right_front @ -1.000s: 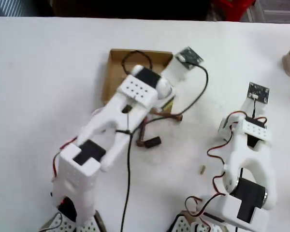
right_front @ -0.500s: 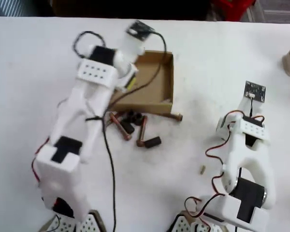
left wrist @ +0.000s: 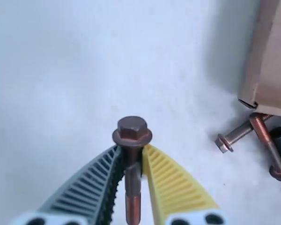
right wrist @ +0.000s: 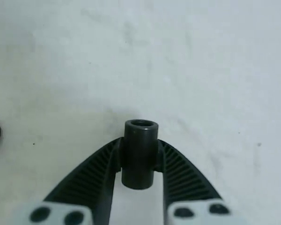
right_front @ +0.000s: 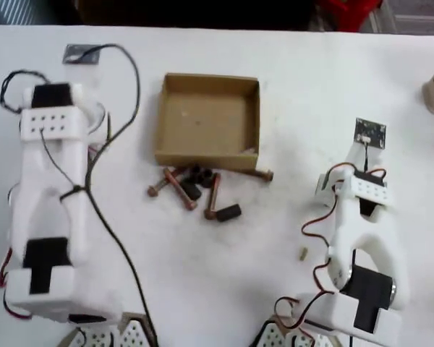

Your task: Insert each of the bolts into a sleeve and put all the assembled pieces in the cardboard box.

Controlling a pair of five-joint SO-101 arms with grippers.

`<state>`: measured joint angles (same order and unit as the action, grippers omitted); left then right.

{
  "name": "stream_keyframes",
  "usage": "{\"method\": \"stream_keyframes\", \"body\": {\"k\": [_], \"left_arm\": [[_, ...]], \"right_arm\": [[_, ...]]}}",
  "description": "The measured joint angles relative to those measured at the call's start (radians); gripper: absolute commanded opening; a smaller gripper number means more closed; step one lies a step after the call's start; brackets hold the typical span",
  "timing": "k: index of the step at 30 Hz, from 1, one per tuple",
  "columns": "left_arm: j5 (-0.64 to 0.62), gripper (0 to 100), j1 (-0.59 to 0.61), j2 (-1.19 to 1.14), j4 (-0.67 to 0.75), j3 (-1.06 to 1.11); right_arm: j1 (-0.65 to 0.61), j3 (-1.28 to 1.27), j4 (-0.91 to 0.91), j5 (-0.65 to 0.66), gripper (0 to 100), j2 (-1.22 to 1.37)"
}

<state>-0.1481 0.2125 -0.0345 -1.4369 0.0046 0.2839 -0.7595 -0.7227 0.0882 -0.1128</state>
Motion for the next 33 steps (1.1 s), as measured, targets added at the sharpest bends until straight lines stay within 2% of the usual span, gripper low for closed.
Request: {"method": "stream_keyframes", "body": {"k": [8,13,20,25,33], "left_arm": [[-0.002,2,0.015,0.339,0.529,0.651],[-0.002,2,0.015,0.459,0.825,0.937],[-0.006,2,0.015,0.476,0.964,0.99],[-0.011,2,-0.006,0.456,1.112,1.053],[-0.011,2,-0.048,0.333,1.297,1.056]], "right_arm": [[-0.049,0.0,0.0,-0.005,1.9,0.0],[-0.106,0.0,0.032,-0.107,1.8,0.0],[-0.199,0.011,0.169,-0.146,1.7,0.0],[-0.272,0.066,0.305,-0.146,1.7,0.0],[-0.351,0.097,0.721,-0.146,1.7,0.002]]}}
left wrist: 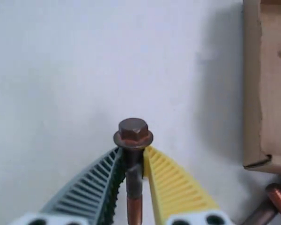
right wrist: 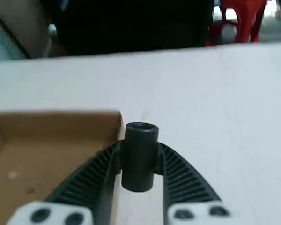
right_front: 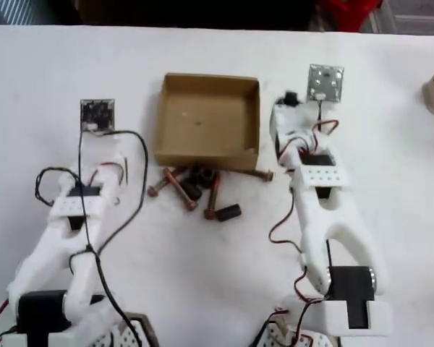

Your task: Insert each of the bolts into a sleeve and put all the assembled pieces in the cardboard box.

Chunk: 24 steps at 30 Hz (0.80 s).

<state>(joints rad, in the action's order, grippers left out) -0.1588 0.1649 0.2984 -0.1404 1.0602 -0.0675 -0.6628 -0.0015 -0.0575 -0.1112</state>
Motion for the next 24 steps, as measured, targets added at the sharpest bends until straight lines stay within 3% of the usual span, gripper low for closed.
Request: {"method": "stream_keyframes", "body": {"k": [5,11,16,24], "left_arm": [[0.0,2,0.0,-0.005,0.025,0.0],[0.0,2,0.0,-0.005,0.025,0.0],[0.0,2,0.0,-0.005,0.025,0.0],[0.0,2,0.0,-0.005,0.025,0.0]], "right_arm": [[-0.081,-0.009,0.298,0.0,1.7,0.015],[-0.121,-0.008,0.554,0.0,1.7,0.215],[-0.115,-0.035,0.715,0.0,1.7,0.313],[-0.129,-0.341,0.895,-0.002,1.7,0.218]]}}
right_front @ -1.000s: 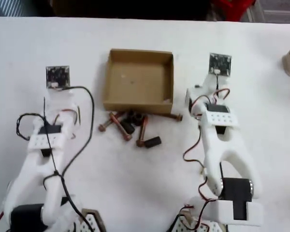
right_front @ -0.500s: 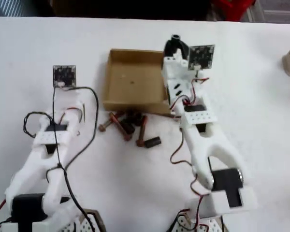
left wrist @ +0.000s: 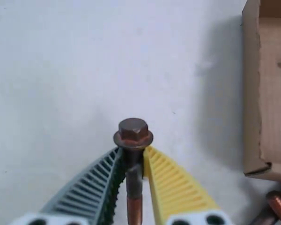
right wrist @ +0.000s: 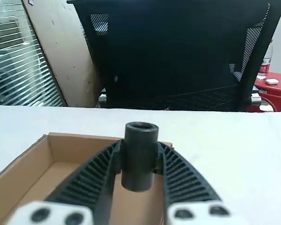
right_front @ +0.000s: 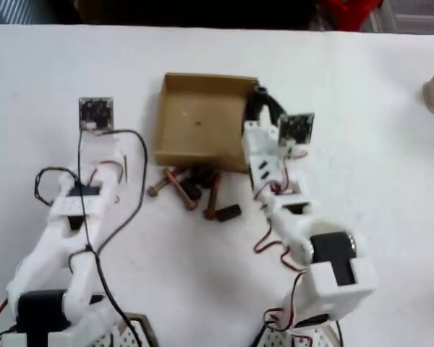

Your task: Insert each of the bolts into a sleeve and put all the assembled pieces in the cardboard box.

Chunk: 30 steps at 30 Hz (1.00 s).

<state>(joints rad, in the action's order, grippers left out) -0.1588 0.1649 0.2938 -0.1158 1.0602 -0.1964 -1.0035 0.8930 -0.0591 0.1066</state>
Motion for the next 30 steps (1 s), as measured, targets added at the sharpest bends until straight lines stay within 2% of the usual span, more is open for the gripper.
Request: {"method": "stream_keyframes", "body": {"k": [14,30], "left_arm": [[0.0,2,0.0,0.0,0.0,0.0],[0.0,2,0.0,0.0,0.0,0.0]], "right_arm": [[-0.181,-0.341,0.048,-0.005,1.7,-0.227],[-0.348,-0.646,0.408,-0.005,1.7,-0.302]]}}
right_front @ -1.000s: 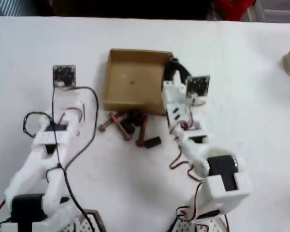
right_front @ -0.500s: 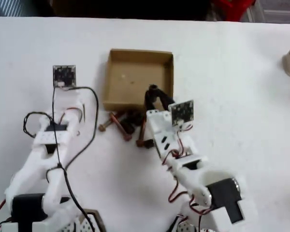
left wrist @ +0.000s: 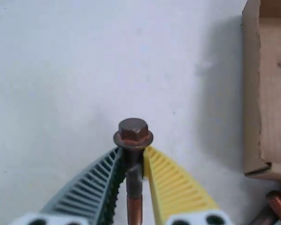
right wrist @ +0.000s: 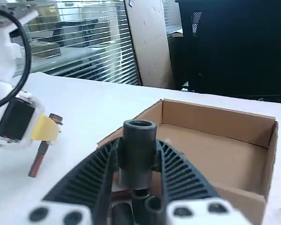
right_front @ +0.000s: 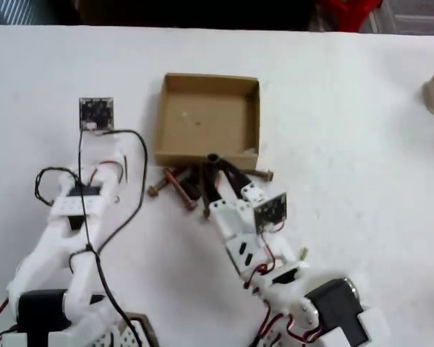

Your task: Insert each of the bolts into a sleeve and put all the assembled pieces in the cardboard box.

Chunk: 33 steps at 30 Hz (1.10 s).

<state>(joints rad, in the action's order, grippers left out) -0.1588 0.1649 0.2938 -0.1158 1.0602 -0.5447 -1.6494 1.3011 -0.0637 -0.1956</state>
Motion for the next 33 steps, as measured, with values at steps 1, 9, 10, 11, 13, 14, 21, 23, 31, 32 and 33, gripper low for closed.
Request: {"method": "stream_keyframes", "body": {"k": [1,9,10,11,13,14,21,23,31,32,33], "left_arm": [[0.0,2,0.0,0.0,0.0,0.0],[0.0,2,0.0,0.0,0.0,0.0],[0.0,2,0.0,0.0,0.0,0.0],[0.0,2,0.0,0.0,0.0,0.0],[0.0,2,0.0,0.0,0.0,0.0],[0.0,2,0.0,0.0,0.0,0.0],[0.0,2,-0.011,0.0,0.02,0.0],[0.0,2,-0.035,0.0,0.074,0.0],[0.0,2,-0.137,0.0,0.276,0.0],[0.0,2,-0.14,0.0,0.298,0.0],[0.0,2,-0.14,0.0,0.316,0.0]], "right_arm": [[-0.015,-0.005,0.025,0.0,1.7,0.0],[-0.054,-0.018,0.132,0.0,1.6,0.011],[-0.055,-0.008,0.144,0.0,1.6,0.021],[-0.057,0.003,0.149,0.0,1.6,0.037],[-0.057,0.043,0.153,0.0,1.6,0.083],[-0.055,0.066,0.16,0.0,1.6,0.114],[-0.072,0.17,0.316,0.0,1.6,0.402],[-0.112,0.176,0.37,0.0,1.6,0.483],[-0.176,0.233,0.417,0.0,1.6,0.652],[-0.176,0.236,0.417,0.0,1.6,0.655],[-0.176,0.239,0.417,0.0,1.6,0.658]]}}
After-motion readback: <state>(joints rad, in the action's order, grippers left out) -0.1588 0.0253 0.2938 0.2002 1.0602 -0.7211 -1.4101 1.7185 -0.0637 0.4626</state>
